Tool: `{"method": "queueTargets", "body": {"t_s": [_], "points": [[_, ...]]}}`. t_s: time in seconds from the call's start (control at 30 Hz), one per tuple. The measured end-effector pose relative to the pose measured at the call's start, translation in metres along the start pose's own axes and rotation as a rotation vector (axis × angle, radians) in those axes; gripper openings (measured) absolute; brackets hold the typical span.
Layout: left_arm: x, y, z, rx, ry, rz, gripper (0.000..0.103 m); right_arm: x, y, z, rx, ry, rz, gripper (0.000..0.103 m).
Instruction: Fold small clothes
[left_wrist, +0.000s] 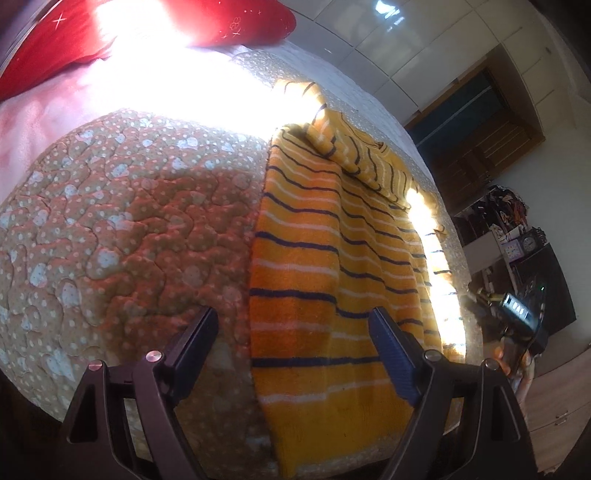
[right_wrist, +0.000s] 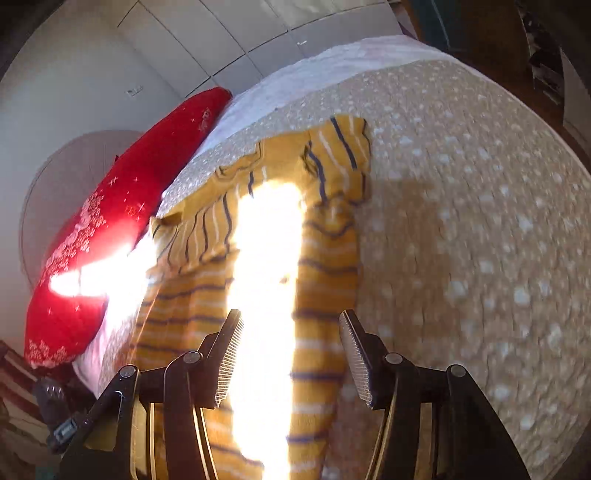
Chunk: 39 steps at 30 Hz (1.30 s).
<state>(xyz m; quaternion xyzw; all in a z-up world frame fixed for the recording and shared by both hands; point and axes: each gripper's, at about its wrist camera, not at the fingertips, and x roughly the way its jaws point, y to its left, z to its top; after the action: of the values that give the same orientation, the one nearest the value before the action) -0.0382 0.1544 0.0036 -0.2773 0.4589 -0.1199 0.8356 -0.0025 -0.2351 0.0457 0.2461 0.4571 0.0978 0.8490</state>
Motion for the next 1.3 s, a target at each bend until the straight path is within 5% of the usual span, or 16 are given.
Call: {"method": "queueTargets", "body": {"t_s": [0.23, 0.4, 0.6, 0.7, 0.73, 0.77, 0.9, 1.3], "points": [[0.008, -0.017, -0.023, -0.004, 0.04, -0.123, 0.082, 0.003, -0.02, -0.079, 0.111, 0.035, 0.151, 0.058], [0.007, -0.025, -0.042, 0.018, 0.067, -0.177, 0.075, 0.004, -0.022, -0.108, 0.214, 0.069, 0.384, 0.058], [0.007, -0.023, -0.05, -0.006, 0.048, -0.193, 0.075, -0.002, -0.018, -0.129, 0.247, 0.051, 0.443, 0.052], [0.01, -0.025, -0.047, -0.011, 0.052, -0.149, 0.068, 0.002, -0.012, -0.137, 0.241, 0.064, 0.391, 0.034], [0.013, -0.027, -0.046, -0.001, 0.055, -0.094, 0.044, 0.004, -0.008, -0.139, 0.218, 0.058, 0.338, 0.025], [0.016, -0.029, -0.044, 0.011, 0.064, -0.025, 0.01, 0.005, -0.004, -0.14, 0.194, 0.05, 0.289, 0.021], [0.016, -0.026, -0.043, -0.028, 0.067, 0.028, 0.01, 0.003, 0.004, -0.137, 0.161, 0.045, 0.226, 0.013], [-0.034, -0.043, -0.058, 0.039, 0.013, 0.066, 0.01, -0.027, -0.019, -0.158, 0.206, 0.057, 0.329, 0.01]]}}
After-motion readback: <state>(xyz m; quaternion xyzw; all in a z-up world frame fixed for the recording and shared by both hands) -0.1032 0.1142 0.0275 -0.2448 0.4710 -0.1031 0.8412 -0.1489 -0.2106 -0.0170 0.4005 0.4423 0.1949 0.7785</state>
